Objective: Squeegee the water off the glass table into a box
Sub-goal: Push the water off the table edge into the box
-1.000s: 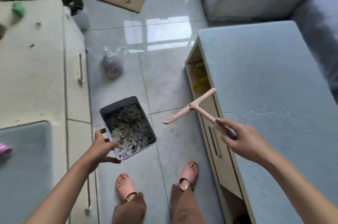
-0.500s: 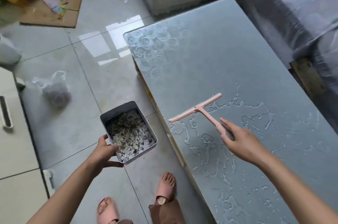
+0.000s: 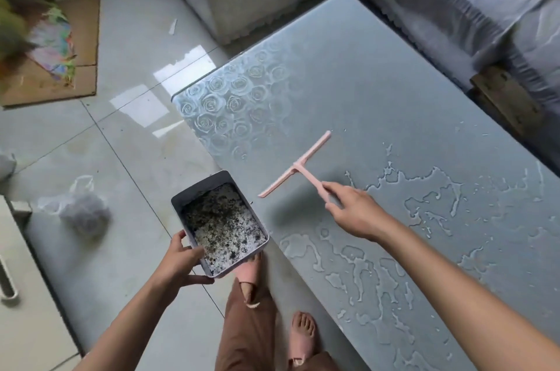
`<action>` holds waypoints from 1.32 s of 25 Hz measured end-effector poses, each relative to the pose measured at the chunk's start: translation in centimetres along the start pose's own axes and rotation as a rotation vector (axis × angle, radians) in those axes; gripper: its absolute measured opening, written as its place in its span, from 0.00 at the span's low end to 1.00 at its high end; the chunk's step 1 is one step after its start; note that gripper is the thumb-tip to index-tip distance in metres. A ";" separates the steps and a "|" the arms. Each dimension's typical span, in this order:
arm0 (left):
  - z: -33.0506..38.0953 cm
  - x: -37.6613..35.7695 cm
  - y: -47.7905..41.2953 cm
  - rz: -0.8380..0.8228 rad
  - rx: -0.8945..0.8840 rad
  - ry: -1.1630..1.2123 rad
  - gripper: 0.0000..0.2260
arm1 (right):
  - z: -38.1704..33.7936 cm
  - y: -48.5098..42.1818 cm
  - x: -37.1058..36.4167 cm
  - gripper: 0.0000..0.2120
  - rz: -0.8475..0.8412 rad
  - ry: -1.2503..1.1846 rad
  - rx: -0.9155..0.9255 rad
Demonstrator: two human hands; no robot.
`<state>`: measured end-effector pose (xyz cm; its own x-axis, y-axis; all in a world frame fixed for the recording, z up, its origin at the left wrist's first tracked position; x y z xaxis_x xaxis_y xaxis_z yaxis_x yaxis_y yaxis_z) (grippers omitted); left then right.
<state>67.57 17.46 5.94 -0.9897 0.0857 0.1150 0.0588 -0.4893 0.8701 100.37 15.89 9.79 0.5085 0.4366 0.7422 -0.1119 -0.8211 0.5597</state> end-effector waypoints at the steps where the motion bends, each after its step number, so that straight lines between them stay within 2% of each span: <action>1: 1.1 0.3 -0.7 -0.012 -0.010 -0.013 0.25 | -1.2 -2.0 0.1 0.20 -0.003 -0.015 0.012; 7: 6.1 2.7 -5.1 -0.015 -0.014 -0.023 0.24 | -10.0 -14.3 0.4 0.19 0.010 -0.072 0.051; 9: 7.8 3.2 -6.9 -0.012 -0.022 -0.024 0.24 | -10.6 -16.4 0.3 0.19 0.007 -0.073 0.014; 11: 9.2 3.5 -8.5 -0.008 -0.022 -0.025 0.24 | -8.8 -15.7 0.0 0.19 0.006 -0.057 -0.054; 14: 10.6 3.3 -10.3 -0.030 0.008 -0.038 0.24 | -3.9 -9.6 -0.8 0.19 -0.004 -0.042 -0.216; 18: 11.8 2.9 -11.8 -0.051 0.034 -0.056 0.25 | -1.4 -1.7 0.6 0.19 -0.109 0.141 -0.389; 20: 12.4 2.8 -12.0 -0.064 0.030 -0.057 0.25 | -3.3 -2.2 2.7 0.17 -0.027 0.145 -0.345; 23: 13.3 3.4 -12.0 -0.074 0.022 -0.052 0.25 | -7.8 -8.0 5.1 0.14 0.103 0.070 -0.209; 26: 14.0 4.2 -11.9 -0.061 0.015 -0.052 0.24 | -11.1 -15.6 5.9 0.17 0.081 0.057 -0.173; 29: 14.6 4.2 -11.9 -0.058 0.003 -0.051 0.24 | -9.1 -17.2 5.9 0.18 0.080 0.059 -0.235; 33: 15.4 2.8 -12.1 -0.077 0.003 -0.059 0.24 | -2.8 -9.4 3.7 0.17 0.078 0.032 -0.375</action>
<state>66.10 36.99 3.16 -0.9819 0.1734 0.0759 -0.0162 -0.4765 0.8790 100.90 26.22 8.28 0.4600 0.3944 0.7955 -0.4563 -0.6635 0.5929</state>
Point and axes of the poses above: each hand's wrist, its own y-axis away from the middle knuckle, its own x-axis out of the back of the hand, z = x × y, the point moved 5 cm from there along -y, towards the middle knuckle, and after that the axes turned 7 degrees about y, right-handed, at the moved point
